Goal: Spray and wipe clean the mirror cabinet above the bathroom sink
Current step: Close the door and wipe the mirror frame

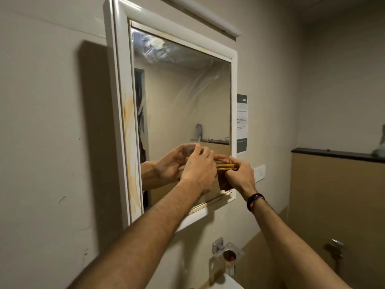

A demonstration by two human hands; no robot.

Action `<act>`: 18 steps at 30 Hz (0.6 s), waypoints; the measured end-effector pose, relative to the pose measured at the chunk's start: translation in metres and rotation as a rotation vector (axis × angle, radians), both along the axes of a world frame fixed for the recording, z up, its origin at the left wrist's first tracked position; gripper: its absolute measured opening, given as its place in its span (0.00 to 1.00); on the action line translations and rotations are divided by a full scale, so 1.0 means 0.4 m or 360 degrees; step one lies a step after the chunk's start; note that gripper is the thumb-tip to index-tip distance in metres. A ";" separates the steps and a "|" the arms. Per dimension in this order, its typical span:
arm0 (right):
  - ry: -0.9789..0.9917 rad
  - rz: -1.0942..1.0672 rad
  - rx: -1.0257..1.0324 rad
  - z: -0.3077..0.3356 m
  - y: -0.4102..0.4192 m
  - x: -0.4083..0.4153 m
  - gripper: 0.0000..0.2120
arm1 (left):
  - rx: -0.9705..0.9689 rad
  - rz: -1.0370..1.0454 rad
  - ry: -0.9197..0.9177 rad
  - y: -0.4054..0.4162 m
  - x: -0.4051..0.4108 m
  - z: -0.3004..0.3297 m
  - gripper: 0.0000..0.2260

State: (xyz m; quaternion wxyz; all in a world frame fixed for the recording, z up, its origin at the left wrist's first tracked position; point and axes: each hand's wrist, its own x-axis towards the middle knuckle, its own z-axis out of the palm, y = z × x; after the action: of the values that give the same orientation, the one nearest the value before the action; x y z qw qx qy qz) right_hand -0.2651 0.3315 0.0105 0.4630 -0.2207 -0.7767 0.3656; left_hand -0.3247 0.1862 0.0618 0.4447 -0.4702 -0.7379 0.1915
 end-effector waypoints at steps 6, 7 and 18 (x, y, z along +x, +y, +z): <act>0.0003 -0.0059 -0.0034 -0.007 0.005 -0.007 0.23 | -0.0001 -0.0028 0.0048 0.001 -0.013 -0.012 0.22; 0.0004 -0.0050 -0.0043 -0.007 0.006 -0.007 0.22 | 0.0000 -0.0036 0.0050 0.001 -0.015 -0.012 0.22; 0.0401 0.0046 -0.0261 0.107 0.035 0.017 0.13 | 0.0289 -0.0345 -0.0022 0.002 -0.026 0.085 0.24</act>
State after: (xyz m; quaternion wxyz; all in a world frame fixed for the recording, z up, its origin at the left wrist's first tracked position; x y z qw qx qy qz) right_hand -0.2581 0.3453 0.0533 0.5319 -0.1989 -0.6831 0.4593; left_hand -0.3351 0.1869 0.0959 0.4983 -0.5062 -0.7002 0.0716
